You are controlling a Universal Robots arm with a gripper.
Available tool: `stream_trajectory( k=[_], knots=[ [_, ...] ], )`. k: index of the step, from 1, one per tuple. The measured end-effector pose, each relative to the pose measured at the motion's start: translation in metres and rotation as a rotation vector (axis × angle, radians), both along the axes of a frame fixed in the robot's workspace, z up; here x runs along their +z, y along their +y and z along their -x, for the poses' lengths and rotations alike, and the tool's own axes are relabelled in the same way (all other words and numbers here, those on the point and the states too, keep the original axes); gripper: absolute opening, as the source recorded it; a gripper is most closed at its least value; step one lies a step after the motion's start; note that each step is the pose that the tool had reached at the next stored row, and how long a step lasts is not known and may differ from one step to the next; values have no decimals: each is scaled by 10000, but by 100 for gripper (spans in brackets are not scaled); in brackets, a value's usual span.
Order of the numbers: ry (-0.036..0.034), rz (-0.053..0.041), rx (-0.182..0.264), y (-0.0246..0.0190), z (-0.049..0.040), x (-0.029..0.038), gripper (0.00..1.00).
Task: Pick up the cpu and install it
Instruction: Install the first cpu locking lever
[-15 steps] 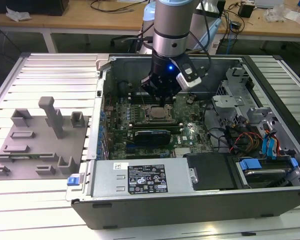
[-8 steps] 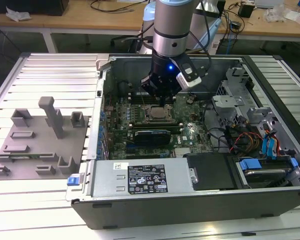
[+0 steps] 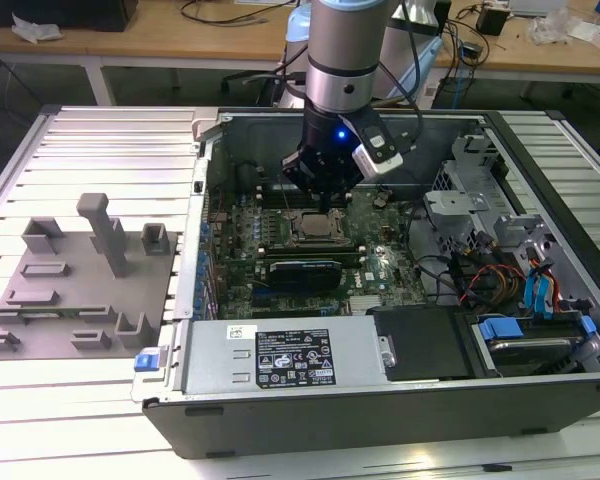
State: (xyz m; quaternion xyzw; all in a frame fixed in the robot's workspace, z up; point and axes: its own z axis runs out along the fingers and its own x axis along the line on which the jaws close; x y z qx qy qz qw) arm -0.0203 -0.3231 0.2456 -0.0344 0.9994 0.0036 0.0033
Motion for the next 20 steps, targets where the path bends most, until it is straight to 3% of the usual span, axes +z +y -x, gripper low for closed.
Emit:
stream_trajectory(
  k=[12, 18, 20],
  knots=[
    [3, 3, 0, -1, 0, 16, 11],
    [0, -1, 0, 0, 0, 110, 11],
    [0, -1, 0, 0, 0, 186, 11]
  ],
)
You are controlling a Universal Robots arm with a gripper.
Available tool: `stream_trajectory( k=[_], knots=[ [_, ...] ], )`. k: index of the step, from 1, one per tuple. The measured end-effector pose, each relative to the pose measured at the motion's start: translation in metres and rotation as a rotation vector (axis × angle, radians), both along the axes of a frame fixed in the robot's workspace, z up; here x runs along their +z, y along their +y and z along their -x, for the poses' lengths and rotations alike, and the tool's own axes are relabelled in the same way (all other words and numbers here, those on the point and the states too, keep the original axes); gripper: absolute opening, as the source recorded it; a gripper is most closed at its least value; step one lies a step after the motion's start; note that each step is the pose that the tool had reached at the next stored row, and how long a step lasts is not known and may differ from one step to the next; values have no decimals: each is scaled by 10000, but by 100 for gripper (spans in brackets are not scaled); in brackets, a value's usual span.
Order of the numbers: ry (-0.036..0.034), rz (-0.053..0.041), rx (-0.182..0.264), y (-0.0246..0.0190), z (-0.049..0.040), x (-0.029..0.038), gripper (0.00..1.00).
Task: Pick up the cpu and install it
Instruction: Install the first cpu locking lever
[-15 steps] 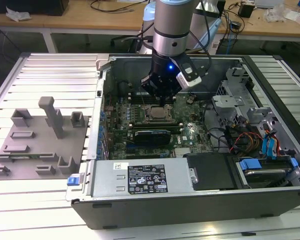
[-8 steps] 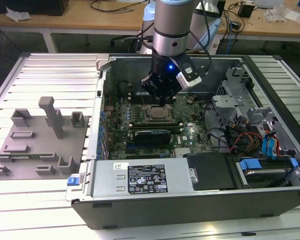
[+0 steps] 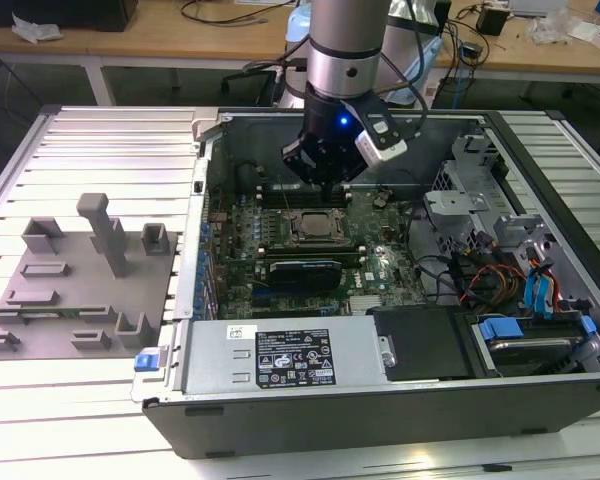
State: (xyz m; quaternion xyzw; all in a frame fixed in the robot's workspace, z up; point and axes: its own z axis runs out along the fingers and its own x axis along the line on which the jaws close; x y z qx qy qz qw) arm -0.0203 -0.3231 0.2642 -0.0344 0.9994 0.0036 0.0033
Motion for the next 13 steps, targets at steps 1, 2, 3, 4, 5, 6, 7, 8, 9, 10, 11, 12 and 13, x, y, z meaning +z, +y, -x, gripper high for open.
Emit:
stream_trajectory(
  k=[1, 2, 3, 4, 5, 6, 7, 8, 9, 10, 11, 12, 13],
  knots=[
    [0, -1, 0, 0, 0, 14, 11],
    [-1, -2, 0, 0, 0, 13, 11],
    [-1, -2, 0, 0, 0, 14, 11],
    [0, 0, 0, 0, 0, 15, 11],
    [0, -1, 1, 0, 0, 15, 11],
    [0, 0, 1, 0, 7, 15, 11],
    [1, 1, 1, 0, 25, 15, 11],
    [0, 0, 1, 0, 63, 15, 11],
    [0, 0, -1, 0, 90, 15, 11],
    [0, -1, -1, 0, 111, 15, 11],
    [0, -1, 1, 0, 144, 15, 11],
    [0, -1, 0, 0, 163, 15, 11],
    [0, -1, 0, 0, 179, 15, 11]
  ],
)
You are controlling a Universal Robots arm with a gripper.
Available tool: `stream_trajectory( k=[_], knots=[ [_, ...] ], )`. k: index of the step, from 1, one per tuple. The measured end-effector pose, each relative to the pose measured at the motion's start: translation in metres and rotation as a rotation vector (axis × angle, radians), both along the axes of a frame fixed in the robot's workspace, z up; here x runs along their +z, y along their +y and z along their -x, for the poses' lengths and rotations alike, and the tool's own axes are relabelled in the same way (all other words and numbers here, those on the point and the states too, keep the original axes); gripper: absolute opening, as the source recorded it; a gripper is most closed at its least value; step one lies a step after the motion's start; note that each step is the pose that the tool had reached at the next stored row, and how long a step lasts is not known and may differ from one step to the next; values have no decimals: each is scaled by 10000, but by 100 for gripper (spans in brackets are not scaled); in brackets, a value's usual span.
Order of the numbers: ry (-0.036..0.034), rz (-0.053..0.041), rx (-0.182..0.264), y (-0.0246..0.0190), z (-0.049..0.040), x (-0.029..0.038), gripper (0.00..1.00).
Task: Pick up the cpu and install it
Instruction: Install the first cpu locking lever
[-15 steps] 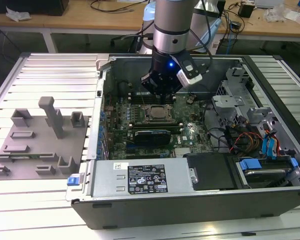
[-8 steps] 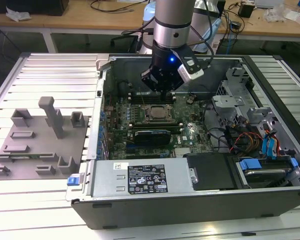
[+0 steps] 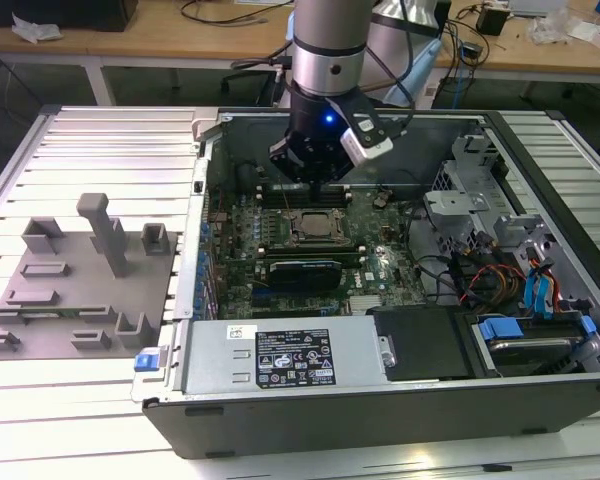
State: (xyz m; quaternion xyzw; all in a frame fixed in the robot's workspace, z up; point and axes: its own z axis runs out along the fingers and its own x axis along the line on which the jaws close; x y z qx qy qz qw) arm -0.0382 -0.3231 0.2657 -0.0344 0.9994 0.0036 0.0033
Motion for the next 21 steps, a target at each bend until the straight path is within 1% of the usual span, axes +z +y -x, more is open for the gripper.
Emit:
stream_trajectory(
  k=[6, 13, 15, 16, 20, 21],
  knots=[
    [0, 0, 0, 0, 132, 0, 11],
    [0, 1, 0, 0, 248, 0, 11],
    [0, 0, 1, 0, 294, 0, 11],
    [0, 1, 0, 0, 342, 0, 11],
    [0, 0, 1, 0, 414, -1, 11],
    [0, 0, 0, 0, 459, -2, 11]
  ],
)
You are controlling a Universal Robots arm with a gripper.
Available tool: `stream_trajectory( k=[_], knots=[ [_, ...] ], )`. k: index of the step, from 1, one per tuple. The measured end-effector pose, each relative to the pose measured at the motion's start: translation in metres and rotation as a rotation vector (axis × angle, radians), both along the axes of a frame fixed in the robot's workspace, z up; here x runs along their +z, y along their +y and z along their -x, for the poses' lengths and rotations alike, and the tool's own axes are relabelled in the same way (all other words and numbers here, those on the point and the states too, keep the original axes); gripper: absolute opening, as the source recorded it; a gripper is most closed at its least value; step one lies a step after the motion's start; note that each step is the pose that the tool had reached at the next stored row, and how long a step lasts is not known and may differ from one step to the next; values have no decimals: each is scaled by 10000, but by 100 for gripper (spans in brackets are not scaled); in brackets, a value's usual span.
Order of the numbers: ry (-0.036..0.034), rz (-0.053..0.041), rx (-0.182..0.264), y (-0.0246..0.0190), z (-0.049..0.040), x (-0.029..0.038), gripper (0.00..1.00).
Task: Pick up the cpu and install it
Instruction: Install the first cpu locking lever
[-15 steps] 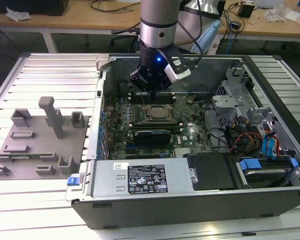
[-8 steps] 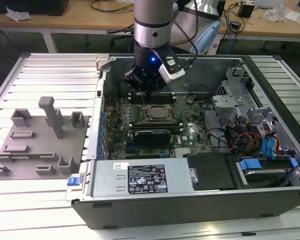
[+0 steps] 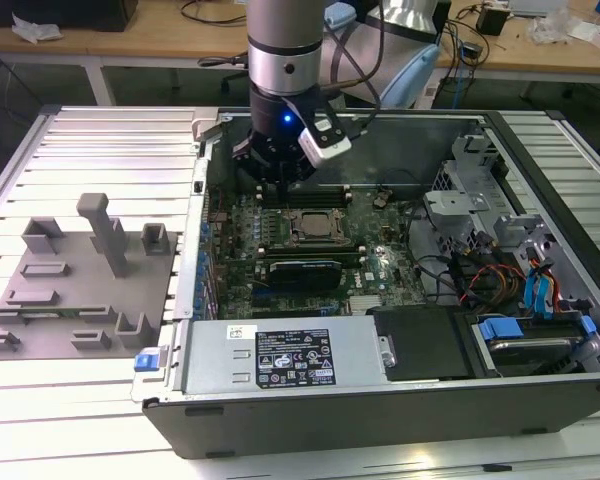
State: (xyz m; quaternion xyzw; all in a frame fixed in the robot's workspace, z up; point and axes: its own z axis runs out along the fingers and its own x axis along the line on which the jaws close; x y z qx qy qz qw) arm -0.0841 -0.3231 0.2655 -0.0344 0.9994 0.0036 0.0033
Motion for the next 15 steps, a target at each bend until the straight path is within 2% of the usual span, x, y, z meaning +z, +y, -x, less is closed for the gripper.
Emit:
stream_trajectory(
  k=[3, 5, 8, 13, 15],
  knots=[
    [0, -6, 0, 0, 71, -2, 11],
    [0, -99, 1, 0, 82, -2, 11],
    [-1, -343, 0, 0, 94, -2, 11],
    [1, -380, 0, 0, 95, -1, 11],
    [0, -484, 2, -1, 95, -2, 11]
  ],
)
